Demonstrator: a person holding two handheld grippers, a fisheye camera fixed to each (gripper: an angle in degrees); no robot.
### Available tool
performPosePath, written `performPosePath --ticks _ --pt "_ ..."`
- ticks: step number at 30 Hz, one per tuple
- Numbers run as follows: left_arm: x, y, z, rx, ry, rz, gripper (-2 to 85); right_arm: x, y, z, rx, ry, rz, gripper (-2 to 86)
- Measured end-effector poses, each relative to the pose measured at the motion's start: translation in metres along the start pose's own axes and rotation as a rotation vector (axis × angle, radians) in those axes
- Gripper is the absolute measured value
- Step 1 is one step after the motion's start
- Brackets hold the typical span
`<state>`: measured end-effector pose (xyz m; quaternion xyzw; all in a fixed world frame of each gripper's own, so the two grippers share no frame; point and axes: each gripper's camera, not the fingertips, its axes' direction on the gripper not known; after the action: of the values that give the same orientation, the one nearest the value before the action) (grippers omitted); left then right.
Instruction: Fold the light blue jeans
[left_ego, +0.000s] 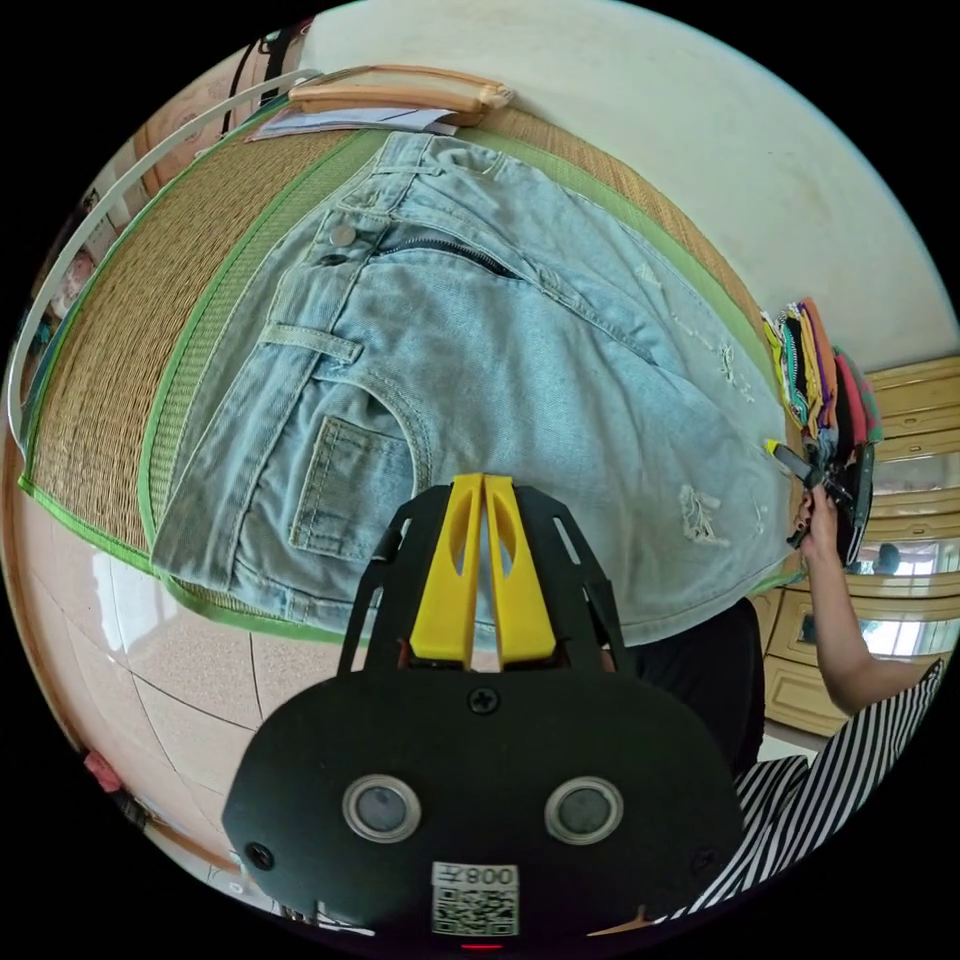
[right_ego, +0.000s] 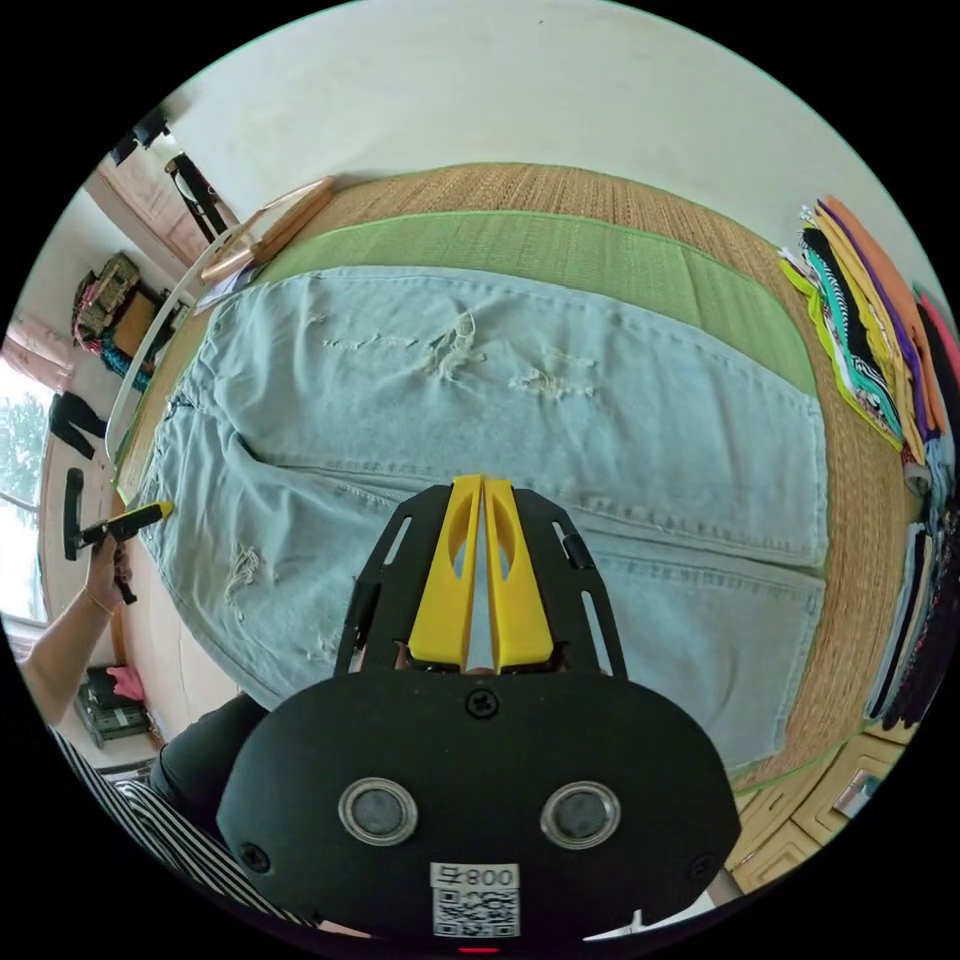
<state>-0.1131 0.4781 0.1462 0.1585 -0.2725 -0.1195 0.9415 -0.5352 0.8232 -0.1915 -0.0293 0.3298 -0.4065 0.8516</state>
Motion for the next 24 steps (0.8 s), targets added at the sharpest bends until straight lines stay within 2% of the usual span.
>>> performPosePath --ticks 5,9,14,18,20,24 --pt "0.02 -0.011 -0.02 0.001 0.017 -0.014 0.1 -0.002 -0.012 0.045 -0.073 0.061 0.01 -0.4" --pt "0.037 -0.021 -0.039 -0.043 0.029 -0.05 0.4 0.008 0.003 0.05 -0.042 -0.027 0.06 -0.3" --pt "0.128 -0.055 -0.087 0.098 0.164 0.198 2.9 0.047 0.048 0.032 0.068 -0.016 0.134 0.6" --pt "0.218 -0.107 -0.083 0.052 0.288 0.414 6.1 0.124 0.093 0.009 0.156 0.02 0.295 4.2" --pt "0.289 -0.144 -0.071 0.013 0.354 0.553 7.1 0.178 0.125 -0.003 0.199 0.041 0.405 6.7" --pt "0.407 -0.2 -0.052 -0.04 0.362 0.751 8.1 0.233 0.159 -0.002 0.225 0.1 0.509 8.1"
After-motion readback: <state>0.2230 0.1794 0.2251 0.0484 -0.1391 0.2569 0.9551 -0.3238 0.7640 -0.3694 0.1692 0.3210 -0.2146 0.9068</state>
